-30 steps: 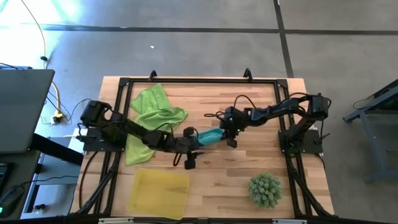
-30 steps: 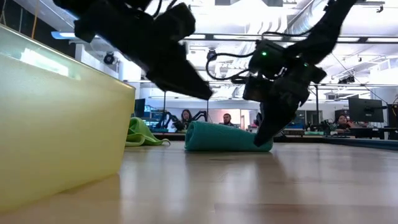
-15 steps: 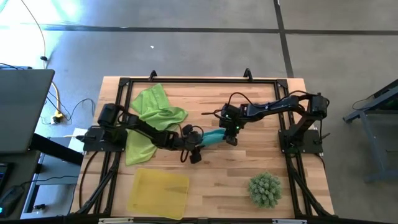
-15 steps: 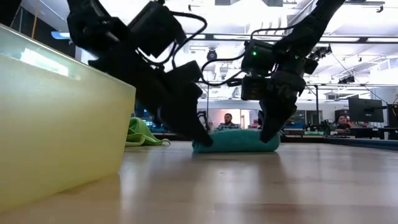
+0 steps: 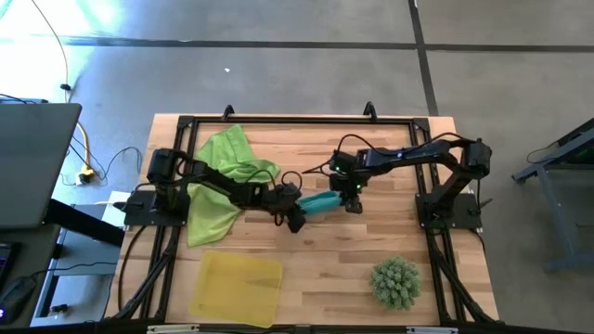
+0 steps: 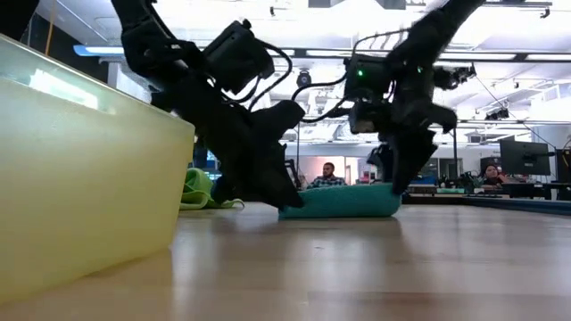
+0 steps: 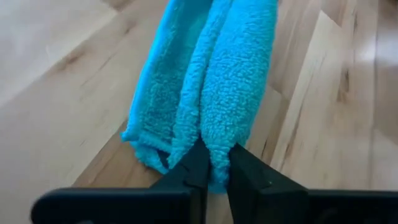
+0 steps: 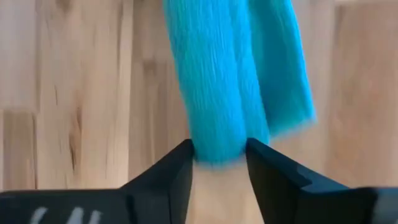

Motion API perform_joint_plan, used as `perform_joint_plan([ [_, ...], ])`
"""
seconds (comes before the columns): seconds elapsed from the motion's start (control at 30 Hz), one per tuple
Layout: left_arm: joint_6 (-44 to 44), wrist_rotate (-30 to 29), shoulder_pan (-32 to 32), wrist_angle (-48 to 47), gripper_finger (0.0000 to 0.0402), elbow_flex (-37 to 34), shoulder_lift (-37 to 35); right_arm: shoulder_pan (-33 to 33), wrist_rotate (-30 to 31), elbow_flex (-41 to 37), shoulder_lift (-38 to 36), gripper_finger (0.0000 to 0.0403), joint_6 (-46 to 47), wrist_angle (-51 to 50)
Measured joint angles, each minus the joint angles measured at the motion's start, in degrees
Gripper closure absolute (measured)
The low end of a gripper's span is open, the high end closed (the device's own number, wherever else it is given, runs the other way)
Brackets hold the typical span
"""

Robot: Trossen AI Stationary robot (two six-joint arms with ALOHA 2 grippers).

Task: Roll microfiber towels into tight, uniform cylinder then place into a basket
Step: Roll the blue microfiber towel

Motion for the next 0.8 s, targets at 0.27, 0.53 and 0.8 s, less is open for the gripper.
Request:
perform_joint_plan([
  [0.27,-1.36,7.09,2.99,-0.48,0.0375,-0.04,0.02,3.24,0.50,5.26,-2.35,0.0253,-12.38,-7.93],
  [0.53,-0.67,7.27,3.71,-0.43,0.0368,-0.13,0.04,13.12,16.94,-2.49,-8.77,0.0287,-15.74,8.52],
  [0.8,-0.12,7.27,3.71,-0.12,0.0367,-0.17,0.04,14.76,18.91,-13.02,-8.45,0.0266,-10.18,25.92],
])
